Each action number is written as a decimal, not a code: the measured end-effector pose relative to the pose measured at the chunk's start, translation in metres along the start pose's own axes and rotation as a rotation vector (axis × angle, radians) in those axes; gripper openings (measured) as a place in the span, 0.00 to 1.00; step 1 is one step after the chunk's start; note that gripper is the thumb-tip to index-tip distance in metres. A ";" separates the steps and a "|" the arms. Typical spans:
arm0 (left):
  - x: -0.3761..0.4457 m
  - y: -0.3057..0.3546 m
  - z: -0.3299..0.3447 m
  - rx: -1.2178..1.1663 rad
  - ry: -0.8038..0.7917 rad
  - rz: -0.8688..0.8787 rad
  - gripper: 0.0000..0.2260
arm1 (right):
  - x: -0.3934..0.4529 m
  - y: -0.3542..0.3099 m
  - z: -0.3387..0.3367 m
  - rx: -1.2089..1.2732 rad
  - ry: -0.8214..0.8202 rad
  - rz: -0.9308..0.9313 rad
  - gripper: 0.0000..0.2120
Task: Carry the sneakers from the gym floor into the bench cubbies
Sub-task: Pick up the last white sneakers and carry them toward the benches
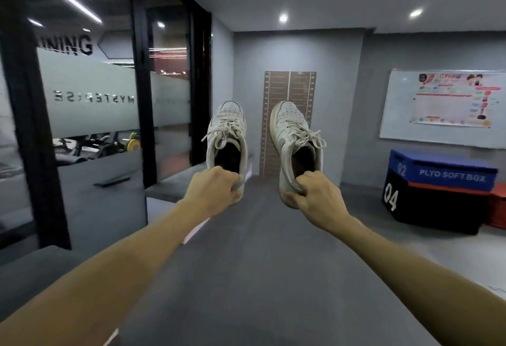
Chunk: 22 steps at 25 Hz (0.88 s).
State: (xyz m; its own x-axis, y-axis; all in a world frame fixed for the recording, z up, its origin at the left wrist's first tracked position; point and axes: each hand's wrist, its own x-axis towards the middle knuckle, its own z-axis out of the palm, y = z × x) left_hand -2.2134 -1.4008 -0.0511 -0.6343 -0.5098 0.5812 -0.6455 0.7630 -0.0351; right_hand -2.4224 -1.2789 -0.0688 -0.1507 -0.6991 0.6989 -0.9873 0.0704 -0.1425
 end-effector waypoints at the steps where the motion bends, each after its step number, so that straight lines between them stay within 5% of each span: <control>1: 0.008 -0.011 0.008 0.020 -0.006 -0.034 0.15 | 0.017 0.004 0.018 0.041 -0.002 -0.026 0.18; 11: 0.063 -0.133 0.078 0.285 -0.009 -0.494 0.16 | 0.202 0.004 0.223 0.418 -0.139 -0.471 0.20; 22: 0.026 -0.244 0.085 0.613 -0.080 -0.837 0.15 | 0.289 -0.127 0.377 0.703 -0.232 -0.762 0.13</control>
State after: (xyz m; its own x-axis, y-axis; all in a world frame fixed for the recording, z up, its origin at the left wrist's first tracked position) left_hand -2.1086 -1.6335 -0.0967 0.1038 -0.8251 0.5554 -0.9835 -0.1683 -0.0661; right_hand -2.3215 -1.7578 -0.1128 0.5821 -0.5090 0.6340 -0.5544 -0.8189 -0.1484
